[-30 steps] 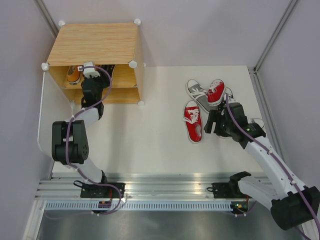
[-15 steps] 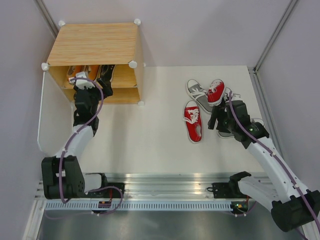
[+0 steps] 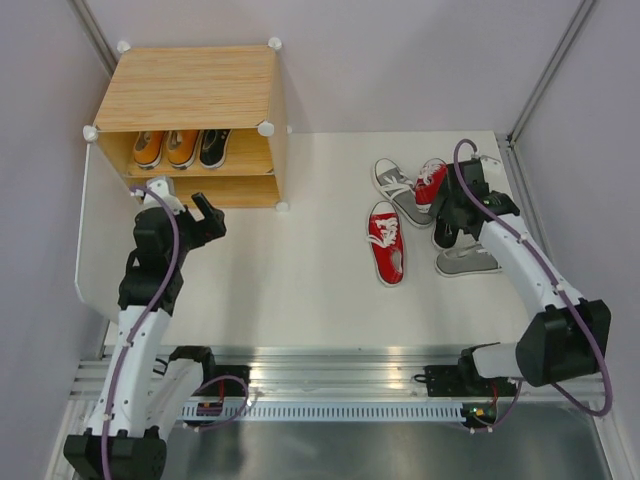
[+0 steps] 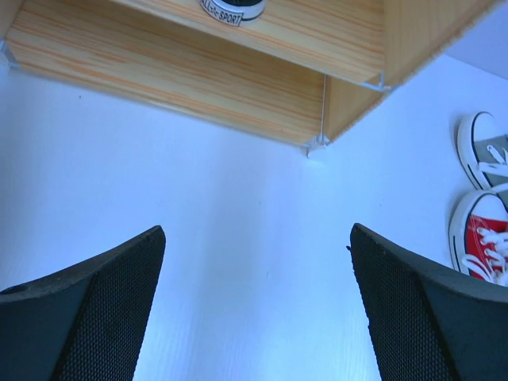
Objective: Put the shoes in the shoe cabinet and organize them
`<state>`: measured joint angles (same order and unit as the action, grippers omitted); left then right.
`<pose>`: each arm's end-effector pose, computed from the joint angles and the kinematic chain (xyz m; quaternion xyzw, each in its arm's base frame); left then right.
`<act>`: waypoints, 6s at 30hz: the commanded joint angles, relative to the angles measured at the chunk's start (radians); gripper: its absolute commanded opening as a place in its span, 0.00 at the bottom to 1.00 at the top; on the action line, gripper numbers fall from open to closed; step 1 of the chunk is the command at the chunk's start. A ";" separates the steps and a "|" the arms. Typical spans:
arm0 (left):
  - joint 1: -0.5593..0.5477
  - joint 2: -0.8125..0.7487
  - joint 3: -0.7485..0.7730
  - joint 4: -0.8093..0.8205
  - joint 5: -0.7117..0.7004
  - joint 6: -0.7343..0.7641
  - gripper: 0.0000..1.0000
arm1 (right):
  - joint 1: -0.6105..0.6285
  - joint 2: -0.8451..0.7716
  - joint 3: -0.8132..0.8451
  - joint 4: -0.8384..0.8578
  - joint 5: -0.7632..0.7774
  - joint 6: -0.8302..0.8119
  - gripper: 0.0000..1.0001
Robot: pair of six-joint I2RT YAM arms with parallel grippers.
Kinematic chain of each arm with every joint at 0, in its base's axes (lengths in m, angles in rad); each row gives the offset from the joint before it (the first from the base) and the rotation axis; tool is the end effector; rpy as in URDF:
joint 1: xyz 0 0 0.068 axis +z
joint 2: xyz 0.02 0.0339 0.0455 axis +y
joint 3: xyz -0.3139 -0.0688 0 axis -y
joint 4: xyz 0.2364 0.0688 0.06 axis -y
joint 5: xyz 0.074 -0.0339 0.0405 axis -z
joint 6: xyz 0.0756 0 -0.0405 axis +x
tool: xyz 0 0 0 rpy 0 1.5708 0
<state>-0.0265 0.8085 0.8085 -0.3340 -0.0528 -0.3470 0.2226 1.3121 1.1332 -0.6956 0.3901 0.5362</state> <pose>0.1809 -0.0008 0.3515 -0.1451 0.8016 -0.0865 0.5734 0.2749 0.0327 0.3235 0.2093 0.9005 -0.0453 0.3784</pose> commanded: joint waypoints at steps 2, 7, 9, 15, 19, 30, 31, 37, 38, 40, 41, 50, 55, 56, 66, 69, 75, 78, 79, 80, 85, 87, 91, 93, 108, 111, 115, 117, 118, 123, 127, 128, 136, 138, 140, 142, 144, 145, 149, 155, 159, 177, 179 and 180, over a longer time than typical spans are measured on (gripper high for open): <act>-0.024 -0.075 0.110 -0.253 -0.019 0.009 1.00 | -0.080 0.125 0.083 0.108 0.032 0.047 0.85; -0.032 -0.121 0.159 -0.378 0.011 0.026 1.00 | -0.161 0.318 0.160 0.188 -0.045 0.044 0.77; -0.039 -0.130 0.173 -0.390 0.025 0.026 1.00 | -0.206 0.396 0.195 0.199 -0.100 0.028 0.77; -0.062 -0.134 0.166 -0.387 0.033 0.026 1.00 | -0.269 0.562 0.247 0.266 -0.226 -0.019 0.77; -0.075 -0.127 0.156 -0.385 0.030 0.032 1.00 | -0.279 0.651 0.269 0.286 -0.260 -0.041 0.78; -0.089 -0.118 0.152 -0.369 0.019 0.045 1.00 | -0.341 0.616 0.252 0.288 -0.269 -0.058 0.01; -0.089 -0.117 0.152 -0.369 0.019 0.045 1.00 | -0.347 0.601 0.249 0.291 -0.260 -0.061 0.01; -0.098 -0.106 0.150 -0.361 0.024 0.045 1.00 | -0.348 0.498 0.295 0.278 -0.223 -0.074 0.01; -0.099 -0.104 0.152 -0.359 0.024 0.045 1.00 | -0.348 0.475 0.315 0.275 -0.221 -0.076 0.01; -0.101 -0.103 0.155 -0.358 0.025 0.046 1.00 | -0.348 0.452 0.330 0.268 -0.217 -0.073 0.01; -0.102 -0.101 0.155 -0.359 0.025 0.045 1.00 | -0.347 0.429 0.342 0.268 -0.212 -0.071 0.01; -0.105 -0.085 0.153 -0.349 0.028 0.040 1.00 | -0.312 0.337 0.402 0.163 -0.109 -0.050 0.01; -0.105 -0.066 0.158 -0.344 0.031 0.040 1.00 | -0.185 0.279 0.404 0.120 -0.092 -0.010 0.01; -0.105 -0.065 0.159 -0.341 0.030 0.039 1.00 | -0.163 0.274 0.405 0.111 -0.085 0.014 0.01; -0.107 -0.040 0.135 -0.326 0.048 0.039 1.00 | 0.263 0.331 0.388 0.117 -0.039 0.274 0.01; -0.110 -0.037 0.124 -0.327 0.073 0.039 1.00 | 0.348 0.416 0.434 0.120 -0.019 0.350 0.01; -0.113 -0.040 0.087 -0.326 0.099 0.022 1.00 | 0.483 0.608 0.523 0.133 0.064 0.519 0.01; -0.116 -0.034 0.069 -0.323 0.134 0.023 1.00 | 0.500 0.688 0.543 0.162 0.076 0.577 0.01; -0.121 -0.031 0.063 -0.323 0.168 0.026 1.00 | 0.503 0.732 0.563 0.163 0.076 0.590 0.01; -0.124 -0.026 0.058 -0.320 0.182 0.025 1.00 | 0.508 0.752 0.577 0.162 0.058 0.599 0.01; -0.206 0.012 0.017 -0.295 0.219 -0.010 0.99 | 0.518 0.808 0.620 0.156 0.015 0.598 0.43; -0.290 0.037 0.001 -0.258 0.208 -0.036 0.99 | 0.523 0.765 0.610 0.157 0.018 0.547 0.74; -0.467 0.122 -0.009 -0.180 0.140 -0.084 0.99 | 0.524 0.641 0.568 0.116 0.059 0.449 0.89; -0.565 0.156 -0.022 -0.136 0.058 -0.112 0.99 | 0.523 0.534 0.525 0.099 0.090 0.415 0.93; -0.915 0.475 -0.258 0.728 -0.433 0.064 0.80 | 0.460 -0.275 -0.099 0.085 0.334 0.203 0.97; -0.921 0.547 -0.295 0.884 -0.484 0.117 0.77 | 0.452 -0.381 -0.148 0.064 0.345 0.180 0.97; -0.923 0.630 -0.321 1.036 -0.506 0.193 0.70 | 0.451 -0.445 -0.181 -0.007 0.357 0.186 0.97; -0.923 0.662 -0.322 1.085 -0.518 0.201 0.66 | 0.449 -0.467 -0.193 -0.028 0.359 0.191 0.97; -0.923 0.696 -0.321 1.102 -0.516 0.213 0.65 | 0.449 -0.470 -0.196 -0.045 0.359 0.197 0.97; -0.923 0.791 -0.325 1.184 -0.509 0.214 0.62 | 0.448 -0.485 -0.202 -0.058 0.362 0.188 0.97; -0.923 0.843 -0.330 1.216 -0.521 0.194 0.61 | 0.449 -0.472 -0.191 -0.065 0.359 0.174 0.97; -0.923 0.860 -0.331 1.225 -0.527 0.194 0.61 | 0.448 -0.470 -0.191 -0.068 0.357 0.173 0.97; -0.921 0.919 -0.310 1.234 -0.529 0.171 0.26 | 0.449 -0.471 -0.204 -0.076 0.342 0.169 0.96; -0.923 0.902 -0.315 1.228 -0.527 0.163 0.14 | 0.448 -0.475 -0.205 -0.079 0.342 0.169 0.96; -0.923 0.868 -0.319 1.196 -0.530 0.154 0.03 | 0.448 -0.479 -0.210 -0.079 0.345 0.169 0.96; -0.923 0.797 -0.319 1.153 -0.536 0.135 0.02 | 0.448 -0.487 -0.213 -0.079 0.346 0.168 0.96; -0.923 0.749 -0.322 1.112 -0.539 0.131 0.02 | 0.449 -0.491 -0.216 -0.078 0.346 0.168 0.96; -0.923 0.697 -0.328 1.106 -0.553 0.131 0.02 | 0.449 -0.496 -0.217 -0.076 0.343 0.166 0.96; -0.920 0.592 -0.327 1.041 -0.591 0.137 0.02 | 0.448 -0.501 -0.220 -0.070 0.343 0.162 0.96; -0.906 0.445 -0.345 0.975 -0.614 0.125 0.02 | 0.448 -0.501 -0.216 -0.058 0.337 0.148 0.96; -0.886 0.321 -0.365 0.934 -0.624 0.118 0.02 | 0.448 -0.499 -0.214 -0.042 0.334 0.133 0.96; -0.842 -0.225 -0.376 0.274 -0.798 -0.037 0.02 | 0.448 -0.517 -0.205 -0.013 0.331 0.102 0.95; -0.842 -0.274 -0.373 0.247 -0.820 -0.029 0.02 | 0.448 -0.516 -0.207 -0.010 0.328 0.097 0.95; -0.842 -0.288 -0.358 0.228 -0.829 -0.029 0.02 | 0.446 -0.516 -0.205 -0.008 0.328 0.097 0.96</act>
<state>-0.8715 0.5842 0.4175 -0.0776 -0.8066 -0.3252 0.6712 0.8055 0.9203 -0.7372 0.7132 0.6525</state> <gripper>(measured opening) 0.103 0.957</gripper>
